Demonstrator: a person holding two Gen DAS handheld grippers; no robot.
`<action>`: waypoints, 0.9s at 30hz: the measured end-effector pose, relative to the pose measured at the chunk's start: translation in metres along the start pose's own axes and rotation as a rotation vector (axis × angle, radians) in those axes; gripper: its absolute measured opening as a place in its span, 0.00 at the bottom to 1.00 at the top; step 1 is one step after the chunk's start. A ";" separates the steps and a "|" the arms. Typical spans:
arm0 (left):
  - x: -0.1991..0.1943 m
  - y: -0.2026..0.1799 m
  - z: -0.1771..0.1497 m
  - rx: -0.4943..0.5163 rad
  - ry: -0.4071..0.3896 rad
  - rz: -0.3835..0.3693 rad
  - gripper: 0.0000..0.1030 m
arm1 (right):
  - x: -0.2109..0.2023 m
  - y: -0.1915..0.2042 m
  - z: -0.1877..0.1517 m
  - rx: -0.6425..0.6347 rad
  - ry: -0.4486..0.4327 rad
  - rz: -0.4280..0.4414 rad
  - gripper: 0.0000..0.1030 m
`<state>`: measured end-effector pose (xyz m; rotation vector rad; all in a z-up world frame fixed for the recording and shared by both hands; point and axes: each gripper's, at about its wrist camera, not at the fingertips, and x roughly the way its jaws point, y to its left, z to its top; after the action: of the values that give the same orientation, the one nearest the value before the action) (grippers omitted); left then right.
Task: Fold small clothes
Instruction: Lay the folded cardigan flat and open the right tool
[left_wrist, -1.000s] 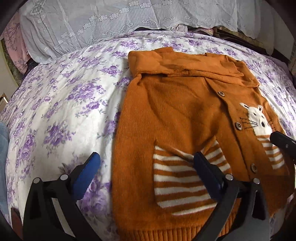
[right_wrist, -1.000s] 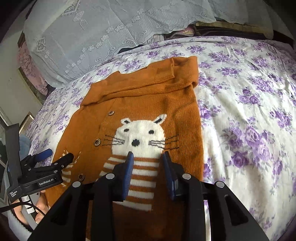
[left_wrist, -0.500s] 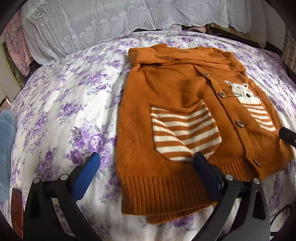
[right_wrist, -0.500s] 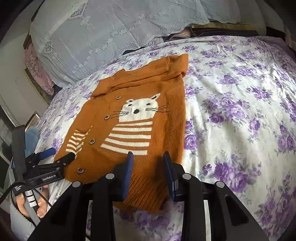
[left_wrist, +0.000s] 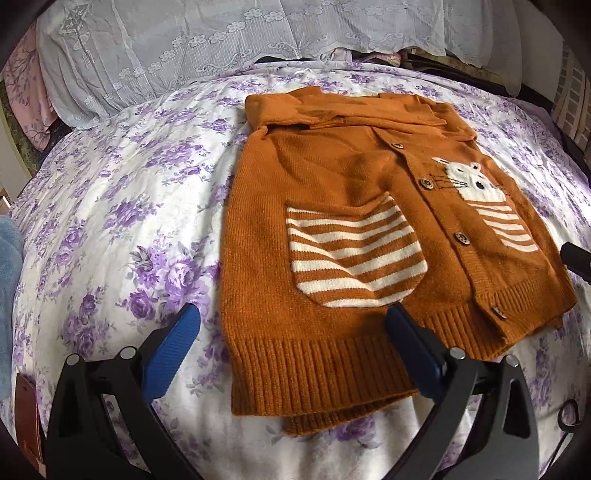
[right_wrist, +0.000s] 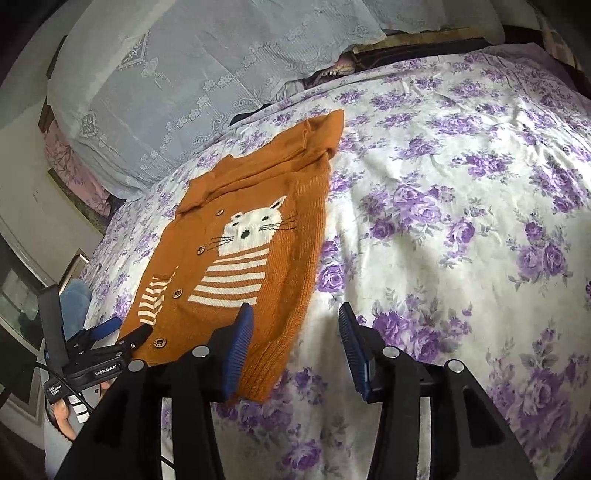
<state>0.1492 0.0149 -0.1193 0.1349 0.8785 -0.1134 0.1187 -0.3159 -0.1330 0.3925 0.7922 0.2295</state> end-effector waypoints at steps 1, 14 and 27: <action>0.002 0.000 0.001 -0.002 0.005 -0.010 0.95 | 0.003 0.000 0.000 -0.001 0.011 0.002 0.47; 0.013 -0.001 0.010 -0.004 0.017 -0.076 0.95 | 0.023 0.017 0.006 -0.086 0.035 -0.014 0.60; 0.009 0.001 0.009 -0.012 0.017 -0.167 0.94 | 0.022 0.017 0.005 -0.079 0.033 -0.005 0.61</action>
<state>0.1623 0.0140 -0.1204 0.0509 0.9070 -0.2632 0.1367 -0.2946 -0.1369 0.3134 0.8138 0.2626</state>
